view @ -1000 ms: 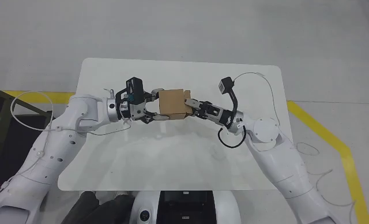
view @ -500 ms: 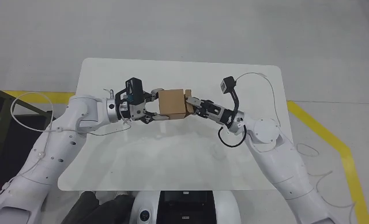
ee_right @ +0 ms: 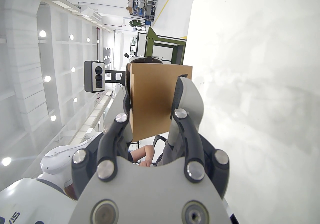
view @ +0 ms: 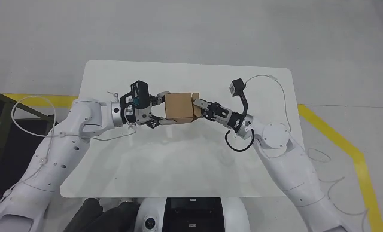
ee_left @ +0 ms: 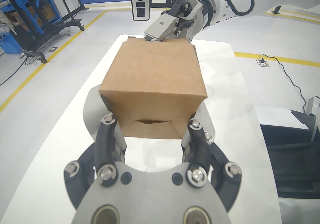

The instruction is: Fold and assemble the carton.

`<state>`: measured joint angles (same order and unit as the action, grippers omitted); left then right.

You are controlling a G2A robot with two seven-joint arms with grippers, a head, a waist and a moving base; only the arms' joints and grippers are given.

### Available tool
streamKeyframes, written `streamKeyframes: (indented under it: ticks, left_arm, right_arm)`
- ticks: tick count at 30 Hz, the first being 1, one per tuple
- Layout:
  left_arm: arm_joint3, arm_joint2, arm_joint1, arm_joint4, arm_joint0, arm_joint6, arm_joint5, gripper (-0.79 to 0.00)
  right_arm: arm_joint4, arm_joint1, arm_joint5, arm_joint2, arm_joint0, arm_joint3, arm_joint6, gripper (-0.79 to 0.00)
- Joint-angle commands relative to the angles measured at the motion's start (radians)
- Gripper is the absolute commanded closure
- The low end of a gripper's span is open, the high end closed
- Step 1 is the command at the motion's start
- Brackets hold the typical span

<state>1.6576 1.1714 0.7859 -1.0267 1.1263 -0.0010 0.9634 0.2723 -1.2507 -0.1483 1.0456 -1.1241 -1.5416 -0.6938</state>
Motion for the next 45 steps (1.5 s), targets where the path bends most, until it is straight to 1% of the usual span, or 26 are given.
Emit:
streamKeyframes:
  ticks: [1,13,17,23,27,33,41,45]
  left_arm:
    - [0.000,0.001,0.001,-0.002,0.001,-0.003,0.001,-0.369]
    - [0.000,0.004,0.009,-0.018,0.001,-0.012,-0.002,-0.372]
    - [-0.002,0.005,0.012,-0.025,0.001,-0.013,-0.008,-0.372]
    - [-0.009,0.001,0.018,-0.028,-0.003,-0.021,-0.012,-0.376]
    - [-0.012,-0.001,0.021,-0.029,-0.007,-0.026,-0.012,-0.376]
    - [-0.015,-0.001,0.025,-0.031,-0.010,-0.032,-0.011,-0.379]
    - [-0.015,0.004,0.029,-0.031,-0.009,-0.031,-0.007,-0.376]
    - [-0.015,0.008,0.031,-0.034,-0.007,-0.030,-0.006,-0.376]
  right_arm:
    - [-0.003,-0.001,0.003,-0.004,0.000,-0.003,-0.002,-0.329]
    - [-0.065,-0.003,0.026,-0.013,-0.001,-0.030,0.045,-0.311]
    - [-0.087,-0.002,0.035,-0.010,-0.009,-0.048,0.062,-0.326]
    - [-0.131,0.002,0.048,0.002,-0.035,-0.095,0.094,-0.317]
    - [-0.159,0.005,0.057,0.010,-0.051,-0.120,0.109,-0.299]
    - [-0.178,0.006,0.077,0.014,-0.063,-0.137,0.116,-0.225]
    - [-0.184,0.006,0.089,0.022,-0.067,-0.137,0.131,-0.219]
    - [-0.188,0.005,0.090,0.013,-0.067,-0.147,0.118,-0.219]
